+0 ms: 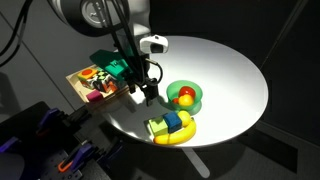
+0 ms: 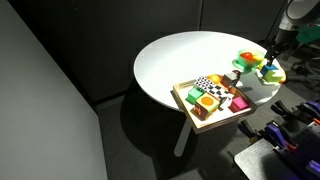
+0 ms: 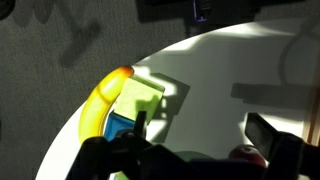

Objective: Put the grey and yellow blocks in the box.

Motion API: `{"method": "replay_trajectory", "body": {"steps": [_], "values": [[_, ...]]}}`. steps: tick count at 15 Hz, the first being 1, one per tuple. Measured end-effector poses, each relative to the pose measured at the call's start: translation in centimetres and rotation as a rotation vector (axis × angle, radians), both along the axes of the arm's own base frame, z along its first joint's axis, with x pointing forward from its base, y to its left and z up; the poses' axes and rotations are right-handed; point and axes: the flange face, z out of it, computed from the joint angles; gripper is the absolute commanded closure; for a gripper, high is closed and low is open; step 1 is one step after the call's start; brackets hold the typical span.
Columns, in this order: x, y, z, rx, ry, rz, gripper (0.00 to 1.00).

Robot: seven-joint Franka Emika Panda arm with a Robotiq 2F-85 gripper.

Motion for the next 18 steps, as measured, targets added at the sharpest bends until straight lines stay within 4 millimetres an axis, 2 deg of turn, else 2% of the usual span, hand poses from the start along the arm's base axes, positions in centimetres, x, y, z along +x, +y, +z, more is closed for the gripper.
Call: {"method": "replay_trajectory", "body": {"steps": [5,11,18], "values": [[-0.1,-0.1,-0.3,0.001,0.006,-0.005,0.00],[-0.7,-1.9,-1.2,-0.006,0.010,-0.116,0.00],[-0.3,-3.4,-4.2,-0.011,-0.017,-0.255,0.00]]}}
